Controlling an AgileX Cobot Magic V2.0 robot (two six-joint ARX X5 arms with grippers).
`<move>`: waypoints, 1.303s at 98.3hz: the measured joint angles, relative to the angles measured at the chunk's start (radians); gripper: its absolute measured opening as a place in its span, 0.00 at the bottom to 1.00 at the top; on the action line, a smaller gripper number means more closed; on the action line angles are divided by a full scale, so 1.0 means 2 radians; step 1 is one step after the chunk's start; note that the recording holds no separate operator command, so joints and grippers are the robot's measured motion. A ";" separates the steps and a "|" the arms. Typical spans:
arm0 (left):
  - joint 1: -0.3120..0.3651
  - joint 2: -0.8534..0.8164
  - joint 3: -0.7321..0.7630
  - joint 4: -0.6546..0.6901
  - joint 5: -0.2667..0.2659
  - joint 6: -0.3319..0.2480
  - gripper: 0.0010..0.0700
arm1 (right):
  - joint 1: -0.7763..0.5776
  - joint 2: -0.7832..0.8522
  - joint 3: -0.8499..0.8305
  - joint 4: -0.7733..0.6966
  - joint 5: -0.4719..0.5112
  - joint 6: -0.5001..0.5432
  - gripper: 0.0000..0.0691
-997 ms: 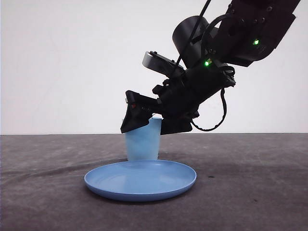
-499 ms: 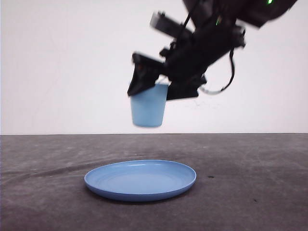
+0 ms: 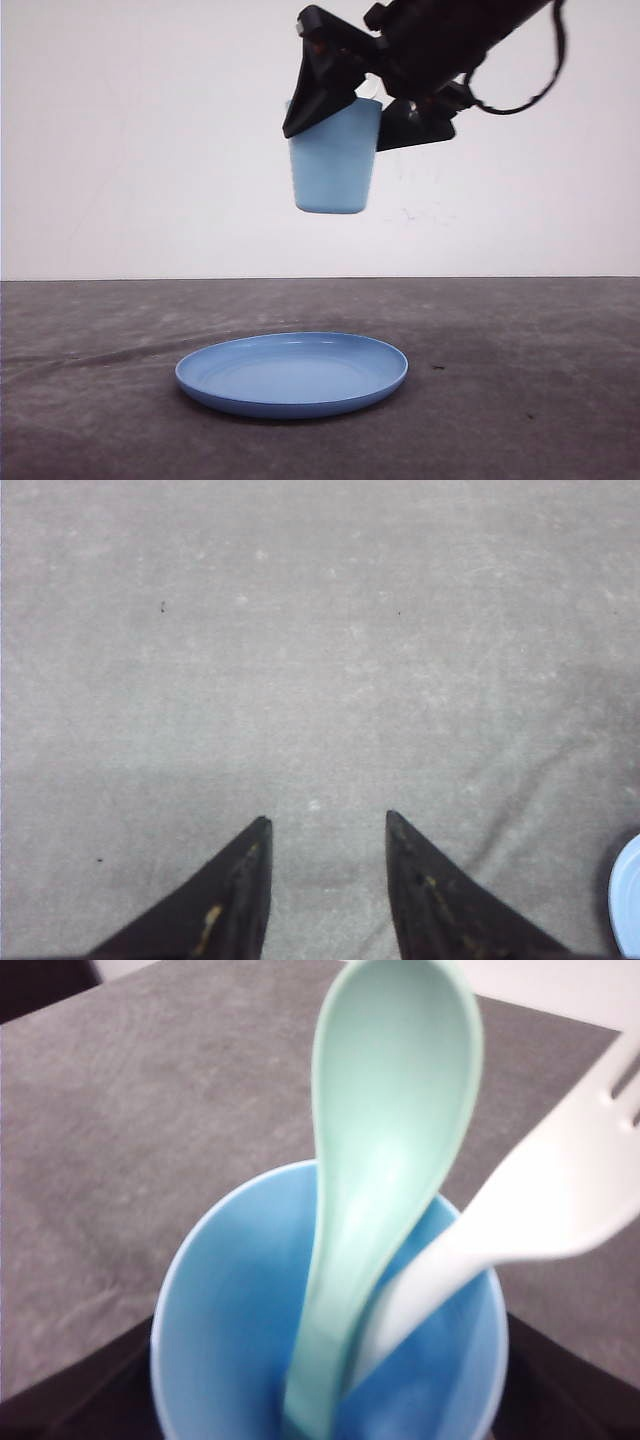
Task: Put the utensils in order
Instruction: 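Lift the cup with the right gripper above the blue plate, then lower the cup onto the plate center and release it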
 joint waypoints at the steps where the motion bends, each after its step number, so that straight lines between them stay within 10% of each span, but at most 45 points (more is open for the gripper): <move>1: 0.000 0.000 0.000 0.000 0.000 0.000 0.27 | 0.001 -0.002 -0.003 0.000 0.001 0.000 0.71; 50: 0.000 0.000 0.000 0.000 0.000 0.001 0.27 | 0.059 -0.053 -0.129 0.058 0.027 0.012 0.71; 128: 0.000 0.000 0.000 0.000 0.000 0.001 0.27 | 0.060 0.095 -0.135 0.197 0.013 0.015 0.71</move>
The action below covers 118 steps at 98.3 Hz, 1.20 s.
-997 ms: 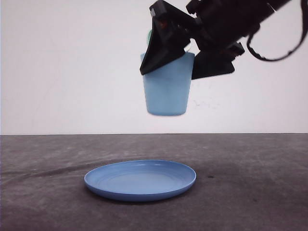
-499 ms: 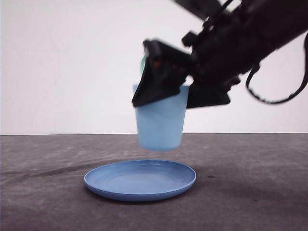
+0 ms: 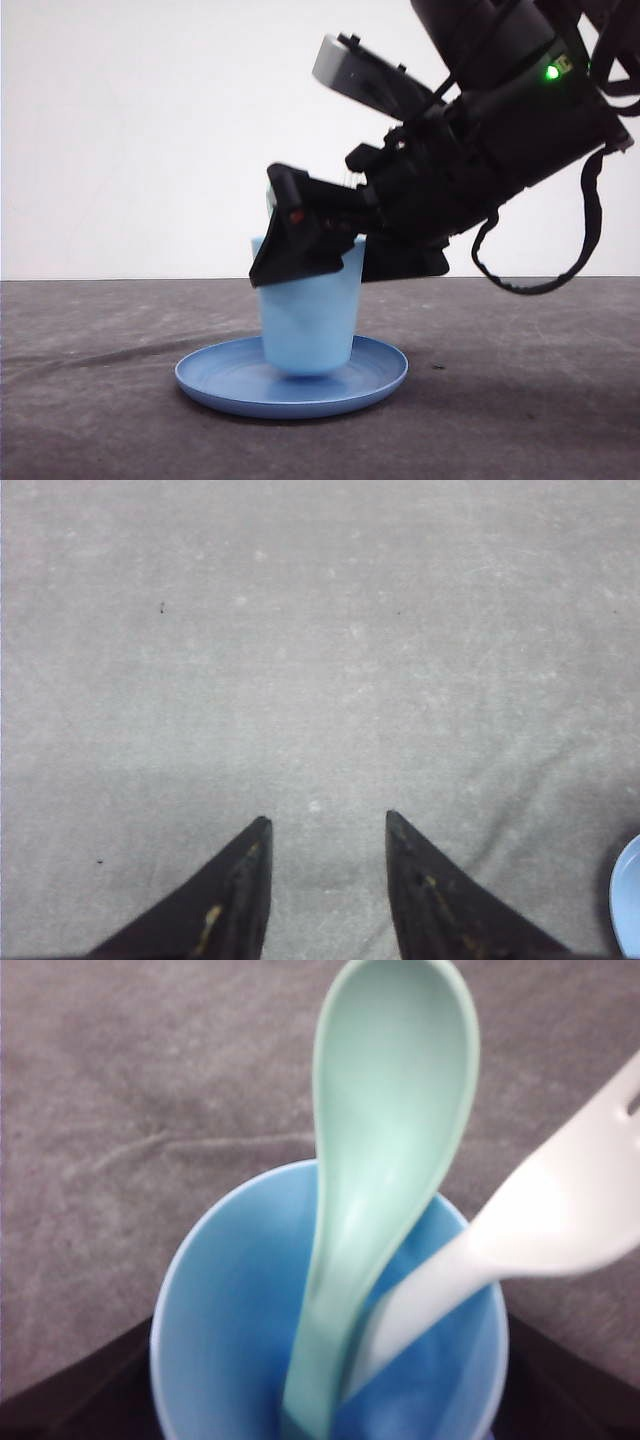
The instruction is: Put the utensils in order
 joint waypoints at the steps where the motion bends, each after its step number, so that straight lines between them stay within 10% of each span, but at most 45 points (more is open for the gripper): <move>1: 0.000 0.000 0.000 0.000 0.000 0.000 0.27 | 0.000 0.001 0.000 0.000 0.000 0.000 0.71; 64: 0.000 0.000 0.000 0.000 0.000 0.000 0.27 | -0.001 0.004 0.001 -0.029 -0.013 0.004 0.99; 118: 0.000 0.000 0.000 0.000 0.000 0.000 0.27 | -0.055 -0.165 0.098 -0.498 0.015 0.001 0.99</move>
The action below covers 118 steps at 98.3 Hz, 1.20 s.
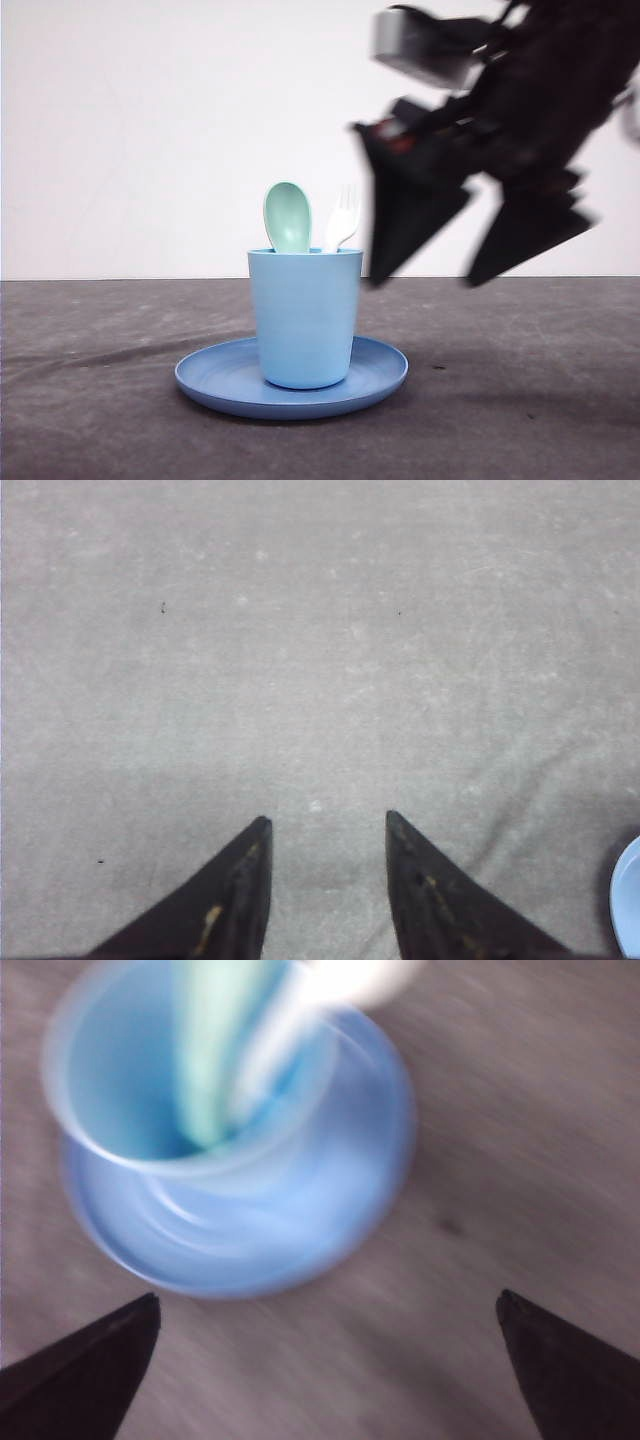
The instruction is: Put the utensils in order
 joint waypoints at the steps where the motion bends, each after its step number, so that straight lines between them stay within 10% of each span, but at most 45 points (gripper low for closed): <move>1: 0.000 0.000 0.000 0.000 0.000 0.000 0.27 | -0.003 -0.004 0.002 -0.007 0.002 0.000 0.99; 67: 0.000 0.000 0.000 0.000 0.000 0.000 0.27 | -0.290 -0.189 0.084 -0.217 0.013 -0.005 0.99; 110: 0.000 0.000 0.000 -0.002 0.000 0.000 0.27 | -0.299 -0.191 0.084 -0.221 0.013 -0.006 0.98; 118: 0.000 0.000 0.000 -0.005 0.000 0.000 0.15 | -0.299 -0.191 0.084 -0.227 0.013 -0.006 0.74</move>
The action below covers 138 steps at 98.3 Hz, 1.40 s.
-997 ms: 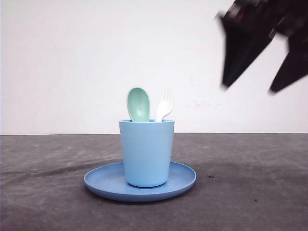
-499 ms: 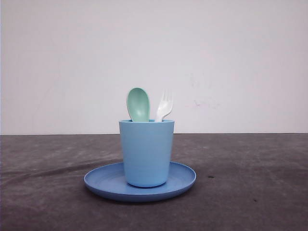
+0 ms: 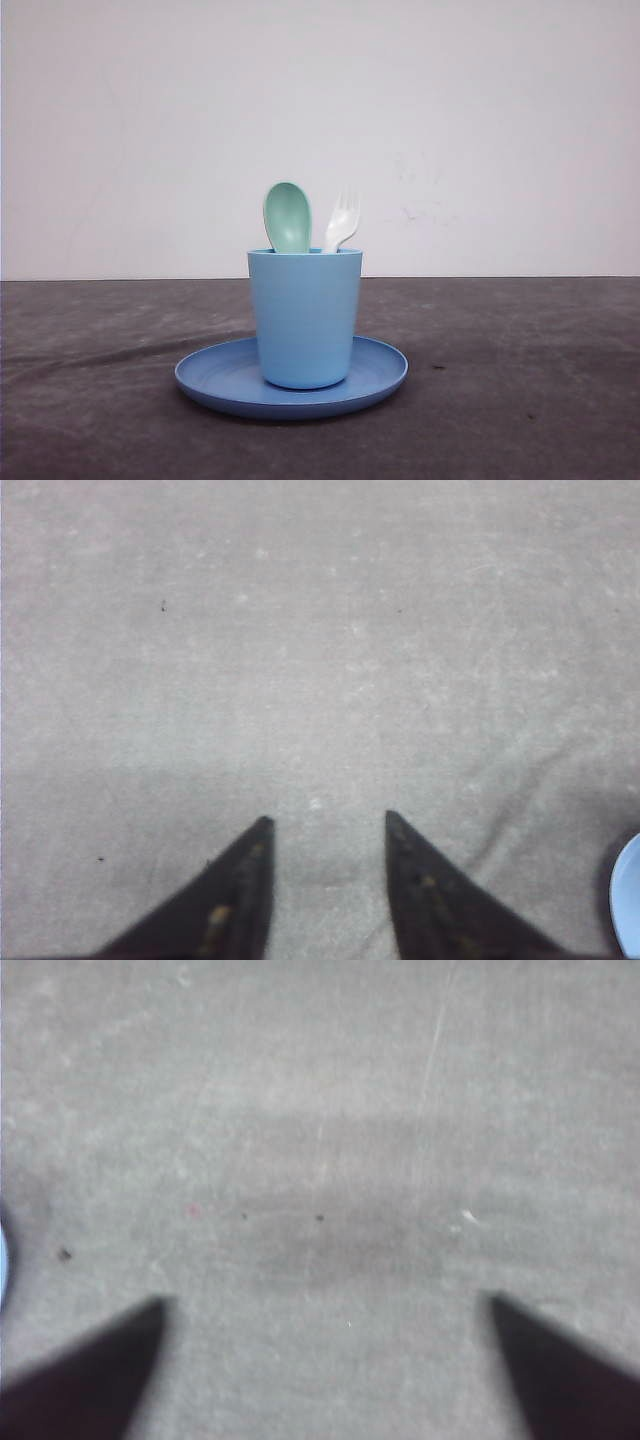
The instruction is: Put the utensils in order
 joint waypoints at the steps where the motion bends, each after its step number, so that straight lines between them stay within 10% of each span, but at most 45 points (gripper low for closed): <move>1: 0.000 0.000 0.000 0.000 0.000 0.000 0.13 | 0.000 0.000 0.000 -0.001 0.000 0.000 0.70; 14: 0.000 0.000 0.000 -0.002 0.000 0.000 0.02 | 0.000 0.000 0.000 -0.001 0.002 0.000 0.17; 24: 0.000 0.000 0.000 -0.001 0.000 0.000 0.01 | 0.000 0.000 0.000 -0.003 0.009 0.000 0.06; 86: -0.001 -0.017 -0.011 0.005 -0.004 0.010 0.01 | 0.000 0.000 0.000 -0.003 0.009 0.000 0.03; 138: 0.018 -0.342 -0.331 0.162 -0.008 -0.002 0.01 | 0.000 0.000 0.000 -0.003 0.009 0.000 0.03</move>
